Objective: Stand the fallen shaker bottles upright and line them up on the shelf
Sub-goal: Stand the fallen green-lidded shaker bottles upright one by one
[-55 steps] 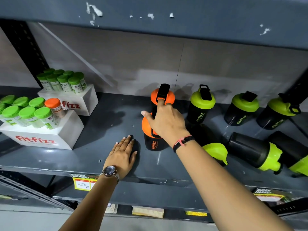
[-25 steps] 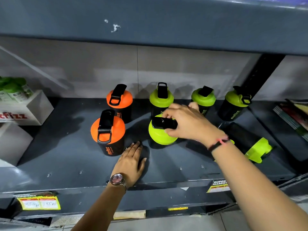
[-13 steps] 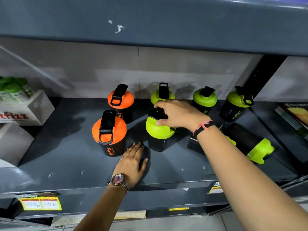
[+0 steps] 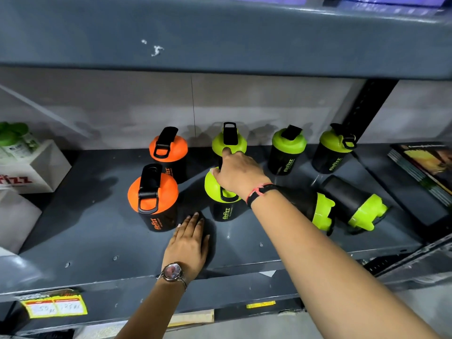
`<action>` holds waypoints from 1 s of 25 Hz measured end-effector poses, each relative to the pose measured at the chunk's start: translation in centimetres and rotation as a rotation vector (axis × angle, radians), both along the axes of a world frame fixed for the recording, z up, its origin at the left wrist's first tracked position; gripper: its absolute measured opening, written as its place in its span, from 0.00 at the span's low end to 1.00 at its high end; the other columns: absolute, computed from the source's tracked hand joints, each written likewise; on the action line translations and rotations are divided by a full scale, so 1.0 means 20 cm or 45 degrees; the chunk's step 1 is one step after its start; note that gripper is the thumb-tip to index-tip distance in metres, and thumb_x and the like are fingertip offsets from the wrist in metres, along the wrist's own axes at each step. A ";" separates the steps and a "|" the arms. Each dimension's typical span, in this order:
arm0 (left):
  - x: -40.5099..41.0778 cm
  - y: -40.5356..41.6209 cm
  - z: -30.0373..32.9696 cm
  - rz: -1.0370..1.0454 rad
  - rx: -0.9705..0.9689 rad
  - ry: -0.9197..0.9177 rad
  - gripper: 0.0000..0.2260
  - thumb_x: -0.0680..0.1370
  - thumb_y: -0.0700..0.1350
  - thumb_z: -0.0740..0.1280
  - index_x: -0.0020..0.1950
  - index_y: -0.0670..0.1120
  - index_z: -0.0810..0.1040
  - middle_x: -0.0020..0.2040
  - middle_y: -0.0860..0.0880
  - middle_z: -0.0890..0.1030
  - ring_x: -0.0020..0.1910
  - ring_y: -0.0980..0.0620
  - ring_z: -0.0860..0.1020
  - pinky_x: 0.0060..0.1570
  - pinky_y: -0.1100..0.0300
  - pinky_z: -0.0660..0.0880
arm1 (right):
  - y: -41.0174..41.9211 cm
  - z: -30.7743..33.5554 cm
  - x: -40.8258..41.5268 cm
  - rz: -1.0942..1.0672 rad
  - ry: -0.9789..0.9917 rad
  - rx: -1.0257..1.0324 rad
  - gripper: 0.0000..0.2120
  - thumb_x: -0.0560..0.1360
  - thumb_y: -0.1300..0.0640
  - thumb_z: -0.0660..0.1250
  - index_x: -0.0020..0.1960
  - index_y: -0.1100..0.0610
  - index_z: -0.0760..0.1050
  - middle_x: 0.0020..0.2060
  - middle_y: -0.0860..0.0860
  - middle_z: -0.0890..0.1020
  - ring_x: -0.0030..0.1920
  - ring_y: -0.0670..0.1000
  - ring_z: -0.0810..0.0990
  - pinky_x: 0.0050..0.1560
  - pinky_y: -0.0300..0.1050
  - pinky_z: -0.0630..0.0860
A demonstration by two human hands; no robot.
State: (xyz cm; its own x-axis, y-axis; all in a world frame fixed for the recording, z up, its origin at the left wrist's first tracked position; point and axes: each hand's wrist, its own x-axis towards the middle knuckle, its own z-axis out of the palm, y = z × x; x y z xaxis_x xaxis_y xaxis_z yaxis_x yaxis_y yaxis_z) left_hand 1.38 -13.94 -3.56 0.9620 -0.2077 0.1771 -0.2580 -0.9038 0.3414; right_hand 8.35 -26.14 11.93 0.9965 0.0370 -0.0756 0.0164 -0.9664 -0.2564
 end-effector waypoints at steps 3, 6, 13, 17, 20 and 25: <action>-0.07 -0.04 0.05 0.001 0.151 -0.018 0.17 0.75 0.45 0.55 0.53 0.36 0.78 0.52 0.37 0.82 0.51 0.38 0.80 0.47 0.41 0.77 | -0.10 0.00 -0.11 0.032 -0.270 0.048 0.16 0.80 0.51 0.52 0.60 0.61 0.65 0.53 0.64 0.77 0.54 0.64 0.76 0.44 0.51 0.71; -0.14 -0.16 0.05 -0.070 0.139 -0.130 0.29 0.80 0.50 0.40 0.52 0.38 0.78 0.52 0.40 0.83 0.53 0.41 0.80 0.55 0.49 0.75 | -0.41 -0.05 -0.29 0.090 -0.614 0.041 0.15 0.79 0.51 0.54 0.60 0.59 0.68 0.50 0.60 0.79 0.51 0.63 0.77 0.42 0.51 0.73; -0.08 -0.66 0.09 -0.050 -0.003 0.073 0.23 0.75 0.50 0.51 0.55 0.35 0.76 0.55 0.35 0.80 0.55 0.36 0.78 0.53 0.39 0.75 | -1.18 -0.33 -0.53 0.125 -0.336 0.167 0.38 0.63 0.45 0.74 0.67 0.56 0.64 0.63 0.55 0.70 0.61 0.57 0.69 0.64 0.51 0.66; -0.04 -0.71 0.01 0.021 -0.055 0.117 0.24 0.74 0.49 0.52 0.64 0.36 0.67 0.67 0.35 0.69 0.67 0.37 0.66 0.69 0.46 0.61 | -1.24 -0.42 -0.49 0.413 -0.356 -0.137 0.38 0.60 0.55 0.78 0.65 0.55 0.66 0.66 0.52 0.70 0.64 0.54 0.70 0.63 0.47 0.70; -0.03 -0.71 -0.02 0.048 -0.069 0.125 0.23 0.76 0.49 0.52 0.66 0.38 0.65 0.69 0.37 0.67 0.69 0.39 0.64 0.70 0.48 0.61 | -1.23 -0.43 -0.49 0.466 -0.532 -0.286 0.31 0.52 0.55 0.81 0.52 0.54 0.73 0.52 0.51 0.80 0.48 0.52 0.80 0.45 0.42 0.79; -0.02 -0.71 -0.02 0.055 -0.073 0.134 0.25 0.74 0.50 0.50 0.66 0.38 0.66 0.69 0.38 0.68 0.69 0.40 0.65 0.70 0.48 0.61 | -1.22 -0.51 -0.50 0.427 -0.514 -0.216 0.33 0.47 0.49 0.82 0.49 0.54 0.74 0.47 0.49 0.81 0.44 0.51 0.82 0.41 0.39 0.79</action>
